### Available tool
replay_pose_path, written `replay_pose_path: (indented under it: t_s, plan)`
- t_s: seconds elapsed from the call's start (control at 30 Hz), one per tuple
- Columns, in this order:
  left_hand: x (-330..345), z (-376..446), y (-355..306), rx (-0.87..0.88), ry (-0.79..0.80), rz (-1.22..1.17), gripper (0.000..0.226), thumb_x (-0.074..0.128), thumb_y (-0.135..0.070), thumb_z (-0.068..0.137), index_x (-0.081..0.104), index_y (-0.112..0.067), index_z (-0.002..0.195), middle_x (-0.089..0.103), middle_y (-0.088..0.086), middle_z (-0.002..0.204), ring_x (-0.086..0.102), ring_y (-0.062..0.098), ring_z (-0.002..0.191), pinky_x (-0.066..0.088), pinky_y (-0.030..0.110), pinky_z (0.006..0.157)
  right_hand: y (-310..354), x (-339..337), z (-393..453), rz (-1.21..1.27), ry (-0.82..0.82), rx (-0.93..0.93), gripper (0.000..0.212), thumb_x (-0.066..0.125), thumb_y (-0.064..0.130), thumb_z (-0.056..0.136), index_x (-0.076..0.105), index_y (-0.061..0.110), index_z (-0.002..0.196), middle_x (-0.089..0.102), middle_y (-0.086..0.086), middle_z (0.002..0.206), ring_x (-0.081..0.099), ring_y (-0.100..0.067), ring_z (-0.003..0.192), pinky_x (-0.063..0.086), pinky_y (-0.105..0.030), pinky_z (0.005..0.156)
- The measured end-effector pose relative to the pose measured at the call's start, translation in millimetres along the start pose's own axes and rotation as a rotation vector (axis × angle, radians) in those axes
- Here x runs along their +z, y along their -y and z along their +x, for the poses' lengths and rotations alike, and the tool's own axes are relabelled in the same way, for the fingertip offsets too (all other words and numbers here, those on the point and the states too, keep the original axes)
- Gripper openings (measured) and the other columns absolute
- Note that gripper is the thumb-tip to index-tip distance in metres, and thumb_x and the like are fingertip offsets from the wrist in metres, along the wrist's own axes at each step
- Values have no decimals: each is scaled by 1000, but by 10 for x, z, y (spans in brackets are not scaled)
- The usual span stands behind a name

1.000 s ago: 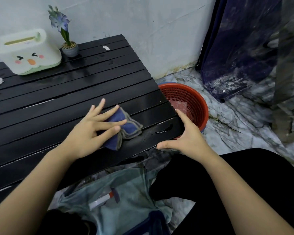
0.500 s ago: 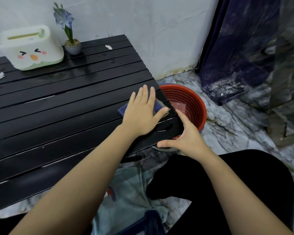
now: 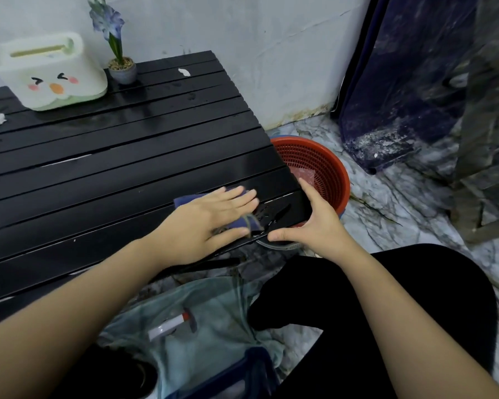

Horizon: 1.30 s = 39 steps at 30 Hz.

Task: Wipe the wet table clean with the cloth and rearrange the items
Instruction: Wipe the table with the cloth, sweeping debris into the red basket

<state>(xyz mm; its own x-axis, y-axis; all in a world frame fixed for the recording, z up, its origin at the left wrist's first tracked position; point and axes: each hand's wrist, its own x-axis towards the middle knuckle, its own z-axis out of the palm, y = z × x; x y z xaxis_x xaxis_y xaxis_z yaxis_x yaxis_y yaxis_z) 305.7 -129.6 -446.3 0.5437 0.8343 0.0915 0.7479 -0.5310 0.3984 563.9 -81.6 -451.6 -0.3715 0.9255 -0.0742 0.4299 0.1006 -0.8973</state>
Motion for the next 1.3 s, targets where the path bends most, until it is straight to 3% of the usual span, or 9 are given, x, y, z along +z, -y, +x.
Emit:
replay_pose_path:
  t_s: [0.17,0.33,0.5,0.57,0.7,0.83,1.07,1.2,1.3]
  plan:
    - [-119,-787,52,-143,-178,-92,50,50,-41,97,51,-18,141,45,-9,150,35,6,142,33,41,116,-16,4,-1,20,15,24,115,98,43,47,41,38,146,59,20,135,55,0,125,45,-37,110]
    - [-204,-183,-100,-319,-432,-470,46,50,-44,95,59,-23,135,51,-12,143,40,2,138,35,34,115,7,-9,8,7,36,17,112,98,41,49,42,36,147,60,19,136,55,-2,127,45,-38,110]
    - [166,757,-324,-326,-107,-65,67,20,-64,97,11,-33,155,8,-5,164,5,17,152,4,43,122,27,-28,-14,-2,41,26,118,94,45,47,34,33,149,46,32,138,45,17,125,40,-16,105]
    - [276,842,-329,-307,-47,148,65,15,-62,98,15,-31,155,10,-3,164,7,21,152,6,45,122,29,-37,-6,-14,52,40,124,93,45,48,29,30,153,39,36,138,40,15,127,37,-13,104]
    - [240,759,-287,-86,28,101,57,21,-53,102,23,-29,154,15,-7,163,7,18,151,5,40,123,10,-27,-5,-30,59,55,132,92,50,48,23,27,158,31,18,158,27,-1,145,38,-27,113]
    - [185,571,-249,37,92,36,54,25,-51,103,26,-30,153,18,-12,161,5,12,151,5,37,124,65,-30,-23,-14,60,19,104,94,39,50,37,54,136,46,49,127,42,25,121,40,-5,95]
    - [73,-299,-170,13,43,70,54,33,-47,103,28,-26,153,20,-12,161,7,8,151,9,36,124,31,-37,-9,9,31,10,98,98,25,54,50,37,138,65,22,126,59,4,118,47,-23,100]
    - [-18,-1026,-78,-119,-34,75,54,40,-45,101,36,-23,150,28,-9,159,17,10,149,17,40,122,51,-65,7,-40,65,84,120,97,47,45,41,29,149,55,19,140,53,2,126,41,-27,110]
    - [-84,-1543,-39,-234,-128,98,52,45,-42,99,45,-19,145,37,-6,155,28,13,146,27,43,119,98,-27,28,-213,17,109,144,85,74,39,21,24,158,25,10,163,24,-8,148,9,-34,124]
